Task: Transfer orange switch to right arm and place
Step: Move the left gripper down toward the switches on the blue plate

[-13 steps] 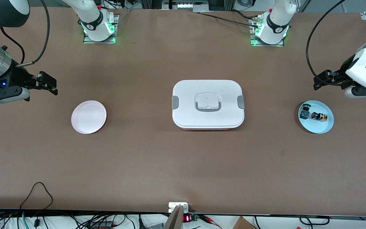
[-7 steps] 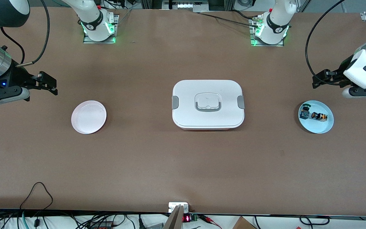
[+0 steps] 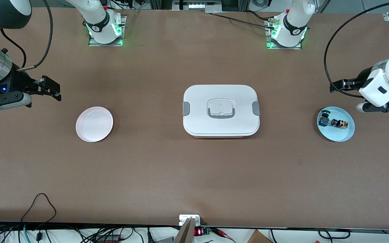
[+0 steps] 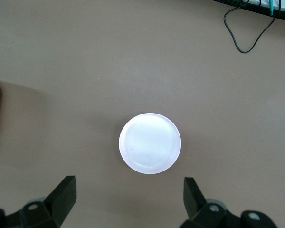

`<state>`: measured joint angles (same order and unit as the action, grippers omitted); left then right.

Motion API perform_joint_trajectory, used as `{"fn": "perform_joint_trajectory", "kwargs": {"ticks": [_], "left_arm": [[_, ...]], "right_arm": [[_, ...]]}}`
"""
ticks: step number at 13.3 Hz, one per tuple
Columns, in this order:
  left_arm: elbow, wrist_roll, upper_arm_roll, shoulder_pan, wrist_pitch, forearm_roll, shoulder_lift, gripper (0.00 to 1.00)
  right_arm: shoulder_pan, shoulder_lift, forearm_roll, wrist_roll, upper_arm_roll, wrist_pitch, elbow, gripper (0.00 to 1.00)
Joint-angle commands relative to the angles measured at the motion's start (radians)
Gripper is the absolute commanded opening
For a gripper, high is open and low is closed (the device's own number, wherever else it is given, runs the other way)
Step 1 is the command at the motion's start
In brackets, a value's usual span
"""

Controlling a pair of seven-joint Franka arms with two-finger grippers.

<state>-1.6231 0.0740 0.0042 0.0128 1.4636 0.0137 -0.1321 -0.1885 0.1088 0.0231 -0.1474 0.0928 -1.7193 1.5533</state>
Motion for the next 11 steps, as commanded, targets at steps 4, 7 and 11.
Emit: {"fn": "perform_joint_trajectory", "kwargs": {"ticks": [4,7,11], "left_arm": [[0.017,-0.053,0.000,0.047,0.030,0.090,-0.073,1.00],[-0.053,-0.199,0.000,0.107,0.174,0.109,-0.084,1.00],[-0.188,-0.362,0.000,0.193,0.420,0.109,-0.089,1.00]], "right_arm": [[-0.003,-0.018,0.003,0.003,0.001,-0.005,0.016,1.00],[-0.002,-0.018,0.003,0.003,0.001,-0.003,0.016,1.00],[-0.003,-0.018,0.003,0.003,0.001,-0.003,0.016,1.00]]}}
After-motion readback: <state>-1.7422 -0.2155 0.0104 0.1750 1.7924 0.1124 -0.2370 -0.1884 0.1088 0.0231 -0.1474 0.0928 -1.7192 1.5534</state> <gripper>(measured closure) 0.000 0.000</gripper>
